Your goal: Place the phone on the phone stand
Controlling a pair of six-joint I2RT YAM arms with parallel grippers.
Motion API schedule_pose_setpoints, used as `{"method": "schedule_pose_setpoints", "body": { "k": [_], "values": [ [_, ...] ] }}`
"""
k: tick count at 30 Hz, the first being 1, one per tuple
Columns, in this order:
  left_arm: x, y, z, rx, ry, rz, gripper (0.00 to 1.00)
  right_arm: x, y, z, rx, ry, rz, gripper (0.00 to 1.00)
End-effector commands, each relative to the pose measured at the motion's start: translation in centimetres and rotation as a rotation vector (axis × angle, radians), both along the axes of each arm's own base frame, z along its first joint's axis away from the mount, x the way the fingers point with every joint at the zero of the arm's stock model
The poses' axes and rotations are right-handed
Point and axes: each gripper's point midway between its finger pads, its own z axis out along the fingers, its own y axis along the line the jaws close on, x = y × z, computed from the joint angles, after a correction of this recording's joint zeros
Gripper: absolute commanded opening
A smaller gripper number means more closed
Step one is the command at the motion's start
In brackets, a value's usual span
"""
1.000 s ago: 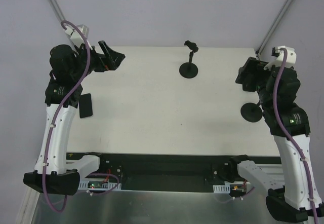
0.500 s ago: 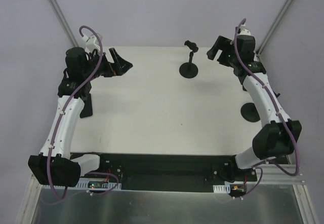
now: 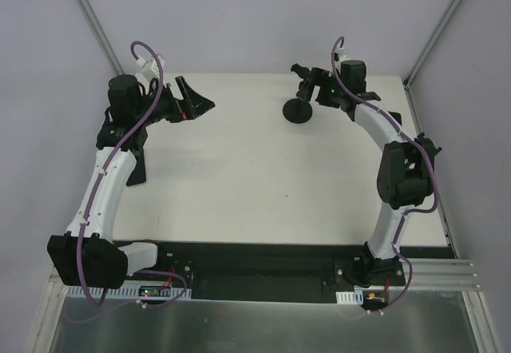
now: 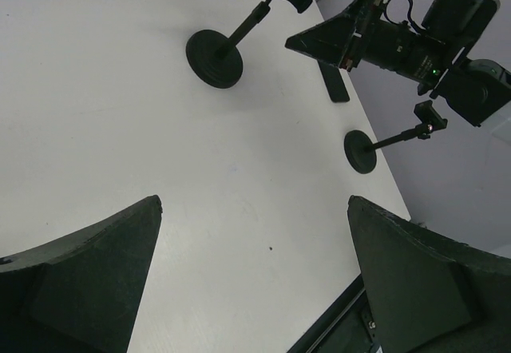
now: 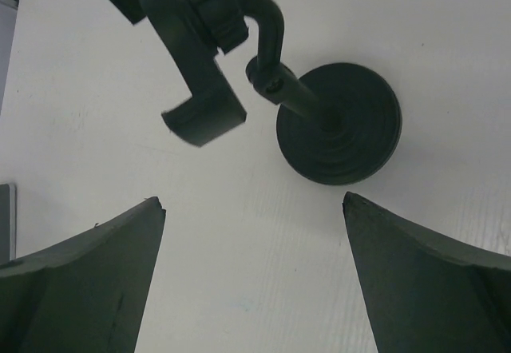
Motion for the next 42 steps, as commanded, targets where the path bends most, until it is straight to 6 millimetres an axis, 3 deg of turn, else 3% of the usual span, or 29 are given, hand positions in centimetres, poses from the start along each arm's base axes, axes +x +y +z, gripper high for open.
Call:
{"method": "schedule_pose_setpoints", "body": {
  "k": [1, 6, 7, 10, 13, 15, 16, 21, 25, 34, 40, 42],
  "values": [
    [0.1, -0.4, 0.6, -0.041, -0.017, -0.036, 0.99, 3.8, 0.4, 5.6, -0.013, -0.210, -0.056, 0.96],
    [-0.1, -0.7, 0.8, -0.055, -0.019, -0.054, 0.99, 4.6, -0.2, 5.2, -0.073, -0.252, -0.112, 0.97],
    [0.0, -0.7, 0.7, -0.056, -0.017, -0.054, 0.98, 4.9, -0.4, 5.1, -0.073, -0.257, -0.122, 0.85],
    [0.0, -0.7, 0.6, -0.057, -0.016, -0.055, 0.98, 5.4, 0.3, 5.5, -0.063, -0.279, -0.106, 0.70],
    [0.0, -0.7, 0.6, -0.060, -0.013, -0.056, 0.98, 5.8, 0.1, 6.1, -0.079, -0.304, -0.137, 0.66],
    [0.0, -0.8, 0.5, -0.061, -0.012, -0.058, 0.98, 6.0, -0.3, 6.2, -0.090, -0.311, -0.166, 0.58],
    [0.1, -0.8, 0.4, -0.061, -0.011, -0.059, 0.98, 6.2, -0.5, 6.2, -0.090, -0.311, -0.179, 0.46],
    [0.2, -0.8, 0.1, -0.060, -0.007, -0.059, 0.98, 6.8, -0.3, 6.1, -0.095, -0.312, -0.172, 0.46],
    [0.3, -0.9, 0.0, -0.060, -0.004, -0.062, 0.98, 6.9, -0.2, 5.9, -0.097, -0.302, -0.163, 0.07],
    [0.6, -0.9, -0.6, -0.056, 0.007, -0.061, 0.98, 3.5, 1.5, 7.4, -0.132, -0.374, 0.045, 0.01],
    [1.4, -0.2, -1.3, -0.016, 0.002, -0.018, 0.98, 0.7, 3.2, 9.1, -0.051, -0.394, 0.164, 0.01],
    [1.7, 0.0, -2.3, 0.011, 0.034, -0.007, 0.97, -0.3, 4.0, 8.6, -0.011, -0.368, 0.199, 0.01]
  ]
}}
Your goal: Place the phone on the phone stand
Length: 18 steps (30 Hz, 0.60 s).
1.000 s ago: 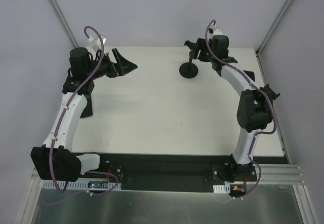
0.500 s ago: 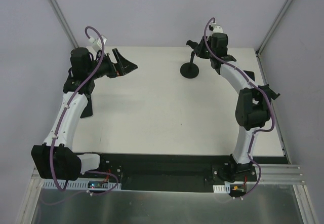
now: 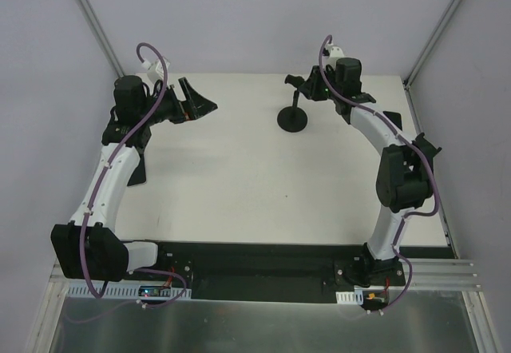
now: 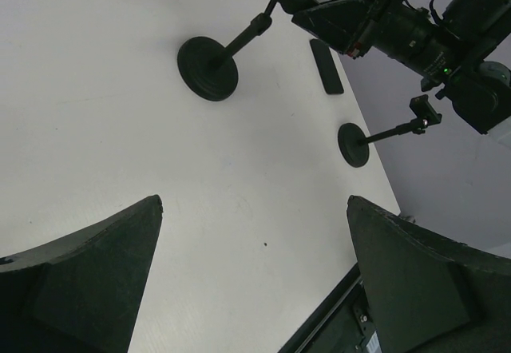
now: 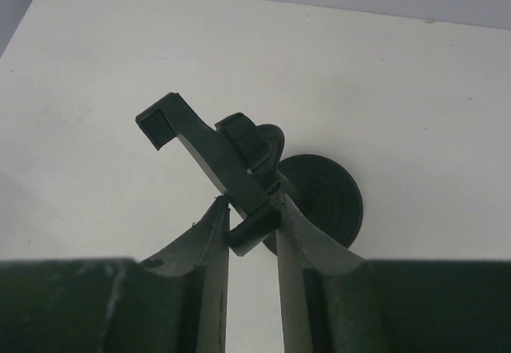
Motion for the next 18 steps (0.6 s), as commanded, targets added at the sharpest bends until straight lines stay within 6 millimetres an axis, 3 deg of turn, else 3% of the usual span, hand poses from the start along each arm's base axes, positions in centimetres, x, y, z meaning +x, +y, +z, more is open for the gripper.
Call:
{"method": "schedule_pose_setpoints", "body": {
  "k": [1, 5, 6, 10, 12, 14, 18],
  "values": [
    [1.2, 0.8, -0.6, 0.061, -0.017, 0.033, 0.97, -3.0, 2.5, 6.1, 0.110, -0.104, 0.143, 0.01],
    [1.9, 2.8, -2.8, 0.120, 0.058, 0.158, 0.96, -5.4, 4.5, 5.6, 0.153, -0.094, 0.213, 0.01],
    [1.4, 3.1, -3.6, 0.131, 0.094, 0.172, 0.98, -6.2, 5.0, 4.7, 0.153, -0.078, 0.229, 0.01],
    [-1.3, 6.3, -7.3, 0.213, 0.214, 0.321, 0.99, -8.8, 7.5, 4.7, 0.165, -0.071, 0.315, 0.01],
    [-2.1, 9.7, -9.1, 0.260, 0.283, 0.433, 0.99, -9.9, 8.6, 4.6, 0.167, -0.067, 0.348, 0.01],
    [-4.1, 11.8, -11.6, 0.307, 0.400, 0.495, 0.99, -11.0, 9.5, 4.5, 0.171, -0.071, 0.381, 0.01],
    [-5.7, 16.9, -15.3, 0.373, 0.552, 0.655, 0.99, -12.0, 10.7, 4.2, 0.175, -0.068, 0.433, 0.01]
  ]
}}
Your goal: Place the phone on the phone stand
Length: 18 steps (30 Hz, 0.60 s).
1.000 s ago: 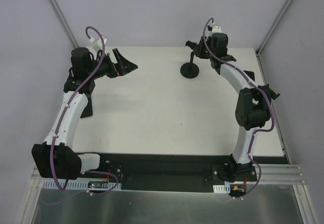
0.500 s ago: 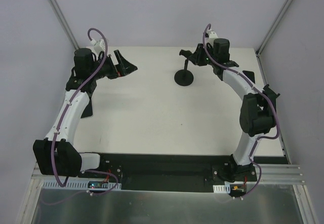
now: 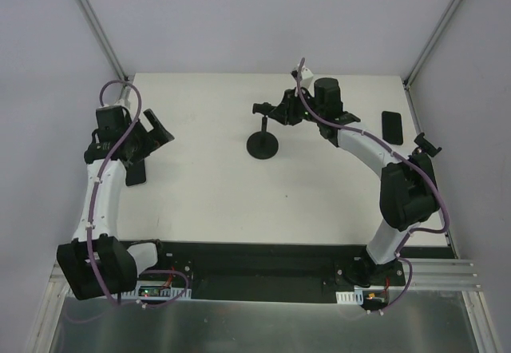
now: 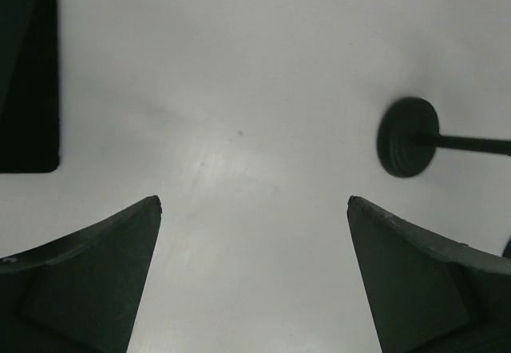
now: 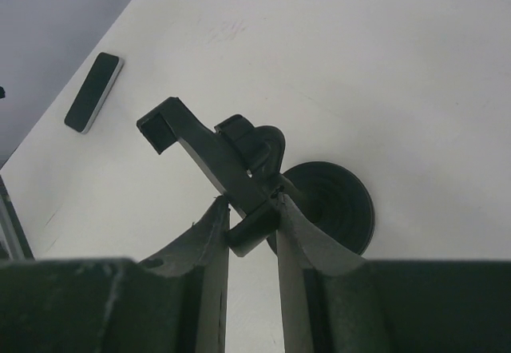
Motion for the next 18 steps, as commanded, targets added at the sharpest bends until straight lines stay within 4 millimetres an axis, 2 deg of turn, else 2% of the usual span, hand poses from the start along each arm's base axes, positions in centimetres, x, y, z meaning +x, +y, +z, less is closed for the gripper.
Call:
{"method": "schedule_pose_setpoints", "body": {
  "k": [1, 3, 4, 5, 6, 7, 8, 9, 10, 11, 15, 18],
  "values": [
    [-2.9, 6.9, -5.4, 0.093, 0.229, 0.225, 0.99, -1.8, 1.7, 4.3, 0.086, -0.094, 0.108, 0.01],
    [-2.3, 8.9, -5.8, 0.069, 0.252, 0.273, 0.99, -2.0, 2.2, 4.2, 0.080, -0.096, 0.132, 0.01],
    [-2.0, 10.7, -7.3, 0.056, 0.303, 0.310, 0.99, -2.3, 2.2, 3.8, 0.070, -0.087, 0.145, 0.06],
    [-1.7, 11.7, -7.9, 0.070, 0.325, 0.317, 0.99, -2.3, 2.1, 3.7, 0.055, -0.099, 0.151, 0.14],
    [-1.0, 12.5, -7.8, 0.068, 0.331, 0.323, 0.99, -2.5, 2.1, 4.0, 0.050, -0.109, 0.154, 0.35],
    [-0.7, 12.7, -9.3, 0.036, 0.376, 0.305, 0.99, -2.7, 1.9, 3.9, 0.037, -0.109, 0.154, 0.47],
    [-0.3, 12.7, -9.7, 0.027, 0.380, 0.281, 0.99, -2.7, 1.7, 3.7, 0.020, -0.123, 0.158, 0.57],
    [0.2, 13.1, -10.0, 0.052, 0.374, 0.260, 0.99, -2.9, 1.4, 4.2, 0.015, -0.139, 0.152, 0.82],
    [0.2, 13.6, -11.4, 0.063, 0.414, 0.254, 0.99, -2.9, 1.1, 4.0, -0.001, -0.137, 0.141, 0.94],
    [-0.1, 14.5, -12.0, 0.100, 0.439, 0.271, 0.99, -3.0, 1.0, 4.2, -0.012, -0.146, 0.143, 0.98],
    [0.3, 15.5, -12.4, 0.138, 0.433, 0.225, 0.99, -3.1, -0.6, 5.3, -0.056, -0.199, 0.078, 0.96],
    [0.4, 16.4, -12.7, 0.190, 0.450, 0.207, 0.99, -2.0, -2.3, 5.9, -0.069, -0.194, -0.071, 0.96]
  ]
}}
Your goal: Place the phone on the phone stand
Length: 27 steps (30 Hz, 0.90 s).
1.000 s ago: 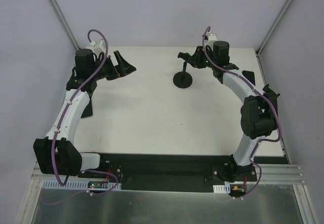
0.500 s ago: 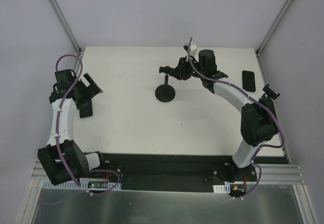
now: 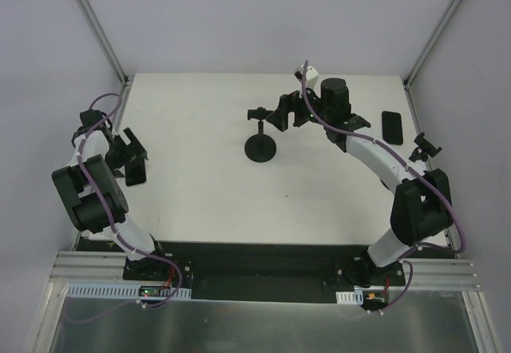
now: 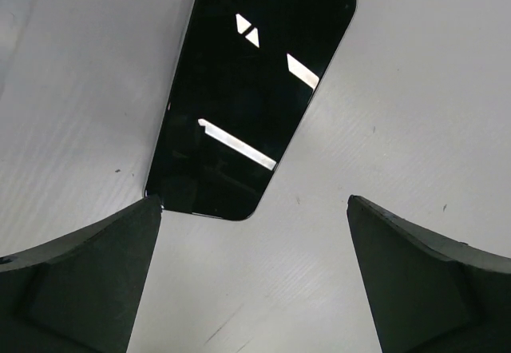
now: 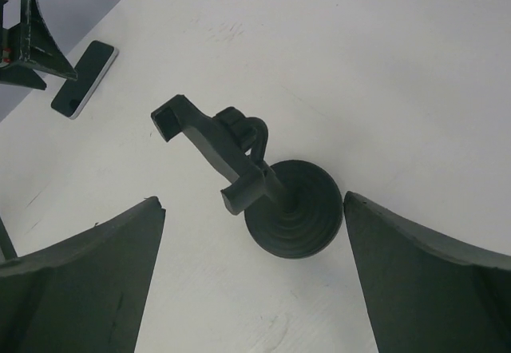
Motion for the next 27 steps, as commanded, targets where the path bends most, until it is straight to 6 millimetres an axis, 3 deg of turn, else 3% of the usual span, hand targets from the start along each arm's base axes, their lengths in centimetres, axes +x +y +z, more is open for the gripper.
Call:
{"method": "schedule_pose_setpoints", "body": {
  "k": [1, 4, 6, 7, 8, 10, 15, 27],
  "values": [
    [1.0, 2.7, 1.0, 0.109, -0.008, -0.070, 0.99, 0.7, -2.5, 3.5, -0.005, -0.091, -0.155, 0.96],
    [0.9, 3.1, 0.0, 0.080, 0.031, -0.076, 0.99, -0.1, -2.8, 3.2, 0.088, -0.109, -0.060, 0.96],
    [1.0, 3.1, 0.1, 0.084, 0.025, -0.091, 0.99, 0.8, -4.4, 4.1, 0.142, -0.102, -0.074, 0.96],
    [1.0, 3.3, 0.4, 0.100, 0.020, -0.094, 0.99, -0.2, -4.2, 3.7, 0.151, -0.039, -0.004, 0.96],
    [1.1, 3.6, 0.4, 0.114, 0.025, -0.098, 0.99, 0.7, -5.2, 5.8, 0.152, -0.066, 0.003, 0.96],
    [1.5, 4.0, 0.1, 0.125, 0.031, -0.127, 0.99, 0.4, -5.4, 4.8, 0.121, 0.005, 0.028, 0.96],
    [2.8, 2.9, -1.2, 0.068, 0.020, -0.205, 0.99, 0.5, -6.3, 3.2, 0.044, -0.008, 0.014, 0.96],
    [3.0, 2.0, -4.2, 0.045, 0.091, -0.266, 0.99, -0.2, -5.0, 3.5, 0.106, -0.022, 0.121, 0.96]
  ]
}}
